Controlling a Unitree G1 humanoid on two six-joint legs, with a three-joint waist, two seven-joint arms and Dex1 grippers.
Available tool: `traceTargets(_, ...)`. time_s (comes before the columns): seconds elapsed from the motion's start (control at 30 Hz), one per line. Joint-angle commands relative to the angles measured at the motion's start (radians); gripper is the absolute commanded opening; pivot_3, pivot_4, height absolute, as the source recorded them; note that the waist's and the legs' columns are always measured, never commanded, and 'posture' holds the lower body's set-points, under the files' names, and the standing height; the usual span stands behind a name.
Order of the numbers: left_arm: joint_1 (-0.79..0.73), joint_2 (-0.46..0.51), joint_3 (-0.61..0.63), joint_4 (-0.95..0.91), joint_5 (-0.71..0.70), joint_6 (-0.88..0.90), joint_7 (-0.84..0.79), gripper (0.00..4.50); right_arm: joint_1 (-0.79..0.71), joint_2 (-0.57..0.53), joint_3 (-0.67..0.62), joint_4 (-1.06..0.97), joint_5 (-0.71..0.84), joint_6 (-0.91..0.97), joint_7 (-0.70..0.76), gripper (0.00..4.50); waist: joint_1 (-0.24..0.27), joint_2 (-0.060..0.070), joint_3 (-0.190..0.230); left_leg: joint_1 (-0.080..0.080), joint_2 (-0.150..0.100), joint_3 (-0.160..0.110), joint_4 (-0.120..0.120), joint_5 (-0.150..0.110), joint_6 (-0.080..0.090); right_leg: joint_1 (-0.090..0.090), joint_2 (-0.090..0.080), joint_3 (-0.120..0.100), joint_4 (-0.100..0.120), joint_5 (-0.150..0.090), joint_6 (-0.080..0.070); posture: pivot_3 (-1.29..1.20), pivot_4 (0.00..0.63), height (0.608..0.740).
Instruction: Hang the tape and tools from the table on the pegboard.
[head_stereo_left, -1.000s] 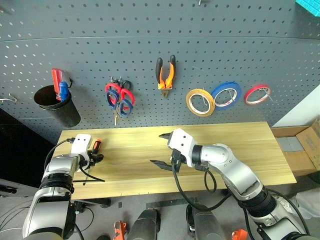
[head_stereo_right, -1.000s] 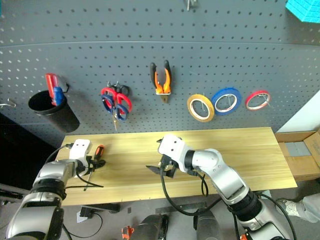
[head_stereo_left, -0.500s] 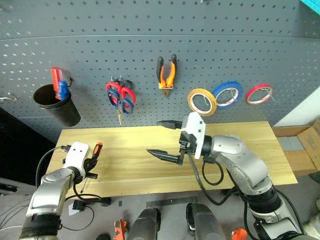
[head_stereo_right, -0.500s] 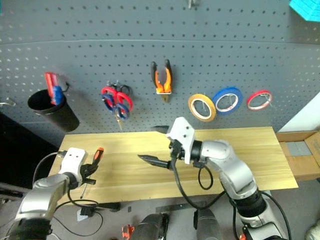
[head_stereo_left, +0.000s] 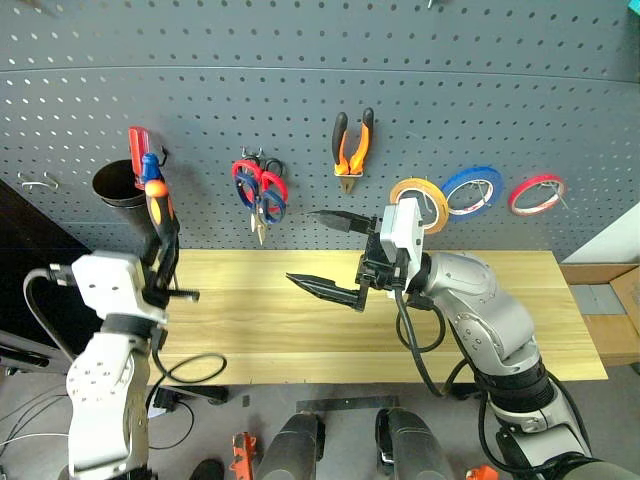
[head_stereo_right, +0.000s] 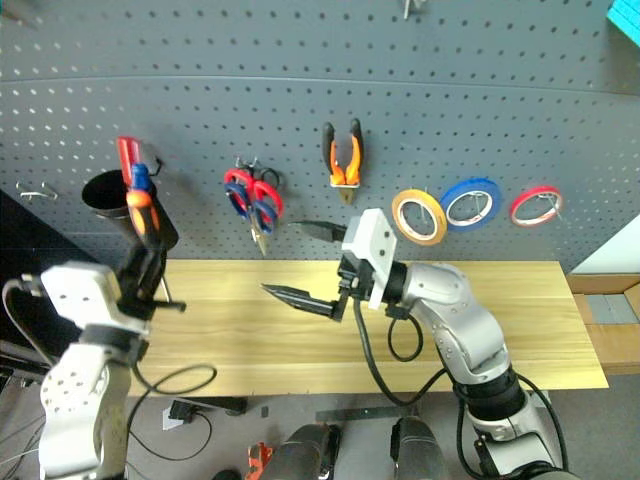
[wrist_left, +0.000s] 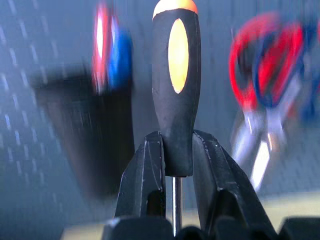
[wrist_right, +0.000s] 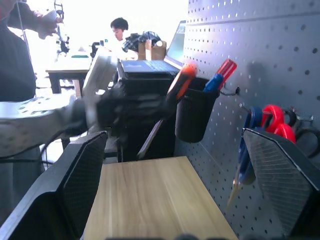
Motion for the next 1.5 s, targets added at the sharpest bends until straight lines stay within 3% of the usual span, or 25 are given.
traceTargets(0.03,-0.070,0.045,0.067,-0.004,-0.046,0.003,0.016,0.43,-0.028,0.003,-0.021,0.000,0.009,-0.045,0.005,4.50,-0.003,0.000,-0.002,0.000,0.000,0.000,0.000,0.000,0.000,0.000,0.000,0.000,-0.001,0.000,0.000,0.05,0.188,0.740)
traceTargets(0.3,-0.320,0.188,0.147,0.131,-0.116,0.006,0.012,0.43,-0.041,-0.005,-0.009,0.051,-0.023,-0.097,0.010,4.50,-0.005,-0.005,-0.006,0.000,0.001,0.001,0.000,0.001,-0.001,-0.002,0.002,0.001,0.000,0.000,0.000,0.05,0.149,0.740)
traceTargets(0.47,-0.388,0.241,0.145,0.262,-0.093,-0.067,-0.010,0.43,-0.049,0.002,-0.001,0.075,-0.032,-0.120,0.012,4.50,-0.005,-0.006,-0.016,0.000,0.001,0.002,0.000,0.001,-0.002,-0.002,0.003,0.002,0.000,0.000,0.000,0.05,0.141,0.740)
traceTargets(0.87,-0.330,0.154,0.096,0.483,-0.035,-0.200,0.001,0.43,-0.048,0.008,0.006,0.057,-0.048,-0.109,-0.014,4.50,-0.012,-0.010,-0.021,0.000,0.001,0.002,0.001,0.001,-0.002,-0.002,0.003,0.002,0.001,0.001,0.000,0.02,0.140,0.740)
traceTargets(1.03,-0.289,0.139,0.090,0.477,-0.057,-0.192,-0.021,0.43,-0.046,0.003,0.010,0.060,-0.048,-0.110,-0.012,4.50,-0.018,-0.013,-0.024,0.000,0.001,0.002,0.001,0.001,-0.002,-0.002,0.003,0.003,0.002,0.001,0.000,0.03,0.134,0.740)
traceTargets(1.4,-0.238,0.166,0.073,0.408,-0.066,-0.161,-0.069,4.07,-0.058,0.006,0.008,0.076,-0.042,-0.109,0.001,4.50,-0.022,-0.013,-0.035,0.000,0.001,0.002,0.002,0.001,-0.002,-0.002,0.003,0.003,0.003,0.001,0.000,0.04,0.134,0.740)
traceTargets(1.5,-0.215,0.195,0.080,0.292,-0.212,-0.039,-0.158,4.07,-0.058,0.000,0.006,0.080,-0.032,-0.102,0.016,4.50,-0.022,-0.014,-0.037,0.001,0.001,0.002,0.002,0.001,-0.002,-0.002,0.004,0.003,0.003,0.001,0.000,0.05,0.138,0.740)
